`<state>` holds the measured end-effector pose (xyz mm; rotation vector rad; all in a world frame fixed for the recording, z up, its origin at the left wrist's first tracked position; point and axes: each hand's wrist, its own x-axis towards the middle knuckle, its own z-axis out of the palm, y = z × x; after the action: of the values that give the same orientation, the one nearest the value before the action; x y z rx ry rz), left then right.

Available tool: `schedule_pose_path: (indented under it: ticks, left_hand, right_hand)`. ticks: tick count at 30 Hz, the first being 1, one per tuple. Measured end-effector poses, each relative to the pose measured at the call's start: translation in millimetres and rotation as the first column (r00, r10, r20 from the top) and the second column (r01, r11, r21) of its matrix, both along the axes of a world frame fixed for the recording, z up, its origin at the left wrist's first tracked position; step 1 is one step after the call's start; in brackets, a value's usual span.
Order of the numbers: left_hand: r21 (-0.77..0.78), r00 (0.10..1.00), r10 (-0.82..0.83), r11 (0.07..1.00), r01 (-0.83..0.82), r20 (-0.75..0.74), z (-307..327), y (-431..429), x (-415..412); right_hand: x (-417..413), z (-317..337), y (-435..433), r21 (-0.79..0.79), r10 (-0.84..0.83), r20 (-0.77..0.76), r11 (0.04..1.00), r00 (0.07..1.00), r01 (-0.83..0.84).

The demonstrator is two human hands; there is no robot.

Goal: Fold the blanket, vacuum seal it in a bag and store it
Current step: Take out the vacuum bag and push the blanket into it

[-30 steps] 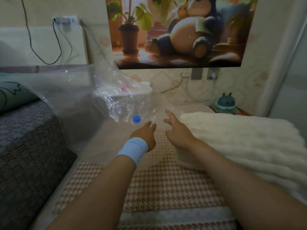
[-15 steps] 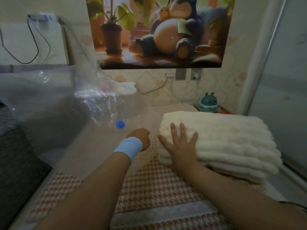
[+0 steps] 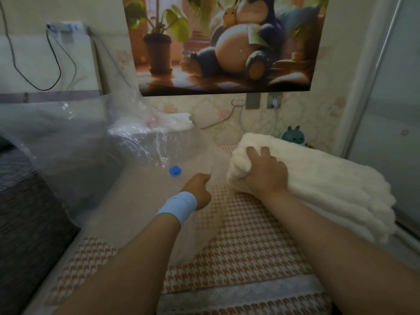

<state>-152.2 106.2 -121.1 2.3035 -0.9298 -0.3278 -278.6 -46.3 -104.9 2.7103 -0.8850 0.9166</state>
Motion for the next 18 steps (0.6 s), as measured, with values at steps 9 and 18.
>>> schedule_pose_path:
  ticks: [9,18]
  left_hand:
    - [-0.498,0.99,0.068,0.859,-0.122,-0.124,21.0,-3.4,-11.3]
    - [-0.214,0.991,0.1,0.974,-0.079,0.088,30.5,9.6,9.7]
  right_hand:
    - [28.8,-30.3,44.5,-0.068,0.106,-0.131,0.991,0.986,-0.115]
    - [36.7,-3.2,25.7,0.261,0.333,0.013,0.909,0.943,-0.325]
